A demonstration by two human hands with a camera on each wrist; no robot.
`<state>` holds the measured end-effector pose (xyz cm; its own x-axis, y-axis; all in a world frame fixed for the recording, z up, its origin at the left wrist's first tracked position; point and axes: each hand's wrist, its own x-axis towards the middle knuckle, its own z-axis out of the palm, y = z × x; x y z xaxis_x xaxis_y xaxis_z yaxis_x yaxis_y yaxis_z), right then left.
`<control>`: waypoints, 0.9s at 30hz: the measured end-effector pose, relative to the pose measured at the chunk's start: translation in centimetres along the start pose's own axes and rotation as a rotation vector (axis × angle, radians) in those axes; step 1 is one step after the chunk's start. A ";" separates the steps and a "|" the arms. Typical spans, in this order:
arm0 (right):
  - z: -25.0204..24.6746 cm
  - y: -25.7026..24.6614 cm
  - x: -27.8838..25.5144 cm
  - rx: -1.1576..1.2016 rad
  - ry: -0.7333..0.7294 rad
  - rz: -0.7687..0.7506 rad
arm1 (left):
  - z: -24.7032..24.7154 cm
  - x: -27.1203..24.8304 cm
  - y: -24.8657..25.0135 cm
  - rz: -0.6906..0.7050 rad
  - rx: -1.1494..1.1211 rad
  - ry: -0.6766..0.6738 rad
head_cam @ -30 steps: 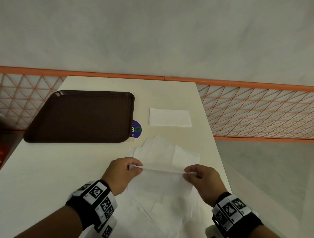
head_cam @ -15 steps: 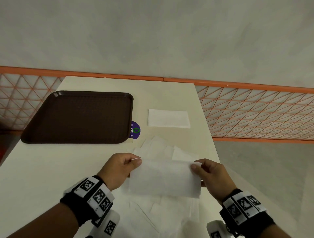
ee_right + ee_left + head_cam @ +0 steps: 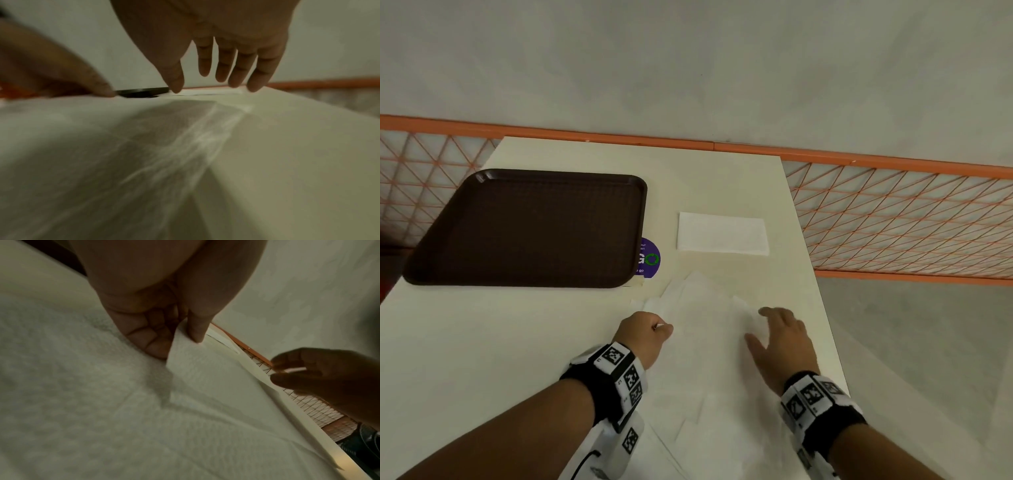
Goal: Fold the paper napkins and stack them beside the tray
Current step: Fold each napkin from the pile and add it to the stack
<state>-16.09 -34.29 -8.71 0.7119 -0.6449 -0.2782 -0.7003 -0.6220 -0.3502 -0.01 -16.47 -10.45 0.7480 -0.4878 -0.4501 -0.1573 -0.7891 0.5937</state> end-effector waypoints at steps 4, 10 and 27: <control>1.1 -2.9 -1.4 -0.217 -0.196 -0.403 | -0.1 0.1 -0.2 0.004 0.010 -0.002; 4.4 -3.2 -2.3 -0.363 -0.321 -0.545 | -0.2 0.2 -0.5 0.012 -0.025 0.000; 1.2 2.4 -1.0 -0.322 -0.174 -0.321 | -2.1 0.5 3.2 0.090 0.088 -0.099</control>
<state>-18.39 -34.62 -10.34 0.8738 -0.3309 -0.3564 -0.4050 -0.9009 -0.1564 1.18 -18.47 -7.35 0.6619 -0.5888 -0.4640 -0.2798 -0.7683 0.5757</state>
